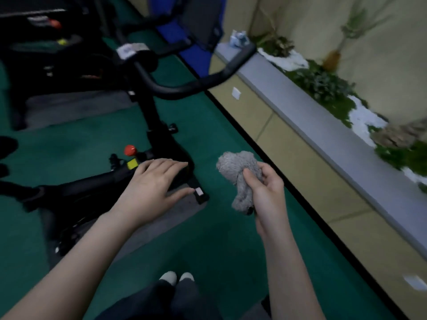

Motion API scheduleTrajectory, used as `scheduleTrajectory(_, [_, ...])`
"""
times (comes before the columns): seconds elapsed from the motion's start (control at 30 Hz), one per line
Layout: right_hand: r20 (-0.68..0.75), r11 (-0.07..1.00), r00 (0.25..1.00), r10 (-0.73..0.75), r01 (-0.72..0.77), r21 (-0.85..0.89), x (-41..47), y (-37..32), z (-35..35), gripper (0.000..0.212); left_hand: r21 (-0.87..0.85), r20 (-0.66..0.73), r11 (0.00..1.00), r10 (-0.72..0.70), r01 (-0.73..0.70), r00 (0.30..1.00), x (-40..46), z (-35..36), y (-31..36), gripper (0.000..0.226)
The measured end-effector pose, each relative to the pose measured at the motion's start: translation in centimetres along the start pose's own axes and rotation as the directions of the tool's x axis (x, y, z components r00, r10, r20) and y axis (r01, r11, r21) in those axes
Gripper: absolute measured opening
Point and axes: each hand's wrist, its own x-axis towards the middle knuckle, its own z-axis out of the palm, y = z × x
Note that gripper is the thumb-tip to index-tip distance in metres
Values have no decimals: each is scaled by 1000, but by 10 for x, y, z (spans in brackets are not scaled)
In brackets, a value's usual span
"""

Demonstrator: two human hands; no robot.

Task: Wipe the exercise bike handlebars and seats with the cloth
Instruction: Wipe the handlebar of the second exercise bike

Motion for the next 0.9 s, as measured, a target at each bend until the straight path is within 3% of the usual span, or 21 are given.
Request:
scheduleTrajectory(0.17, [200,999,980,18,-8,-50,23,2,38,13,26,-95,978,-204,207,974,-29,-17,-27,71])
scheduleTrajectory(0.37, [287,994,956,65,-35,-107,34,10,77,13,-5,-138,945,-326,328,935,-40,-25,-52,75])
scheduleTrajectory(0.6, [238,993,969,61,-36,-108,53,17,140,13,-40,-157,954,-299,297,941,-17,-40,-114,74])
scheduleTrajectory(0.9, [75,997,996,52,-47,-60,69,16,242,15,-54,-107,985,-171,166,979,27,-70,-224,77])
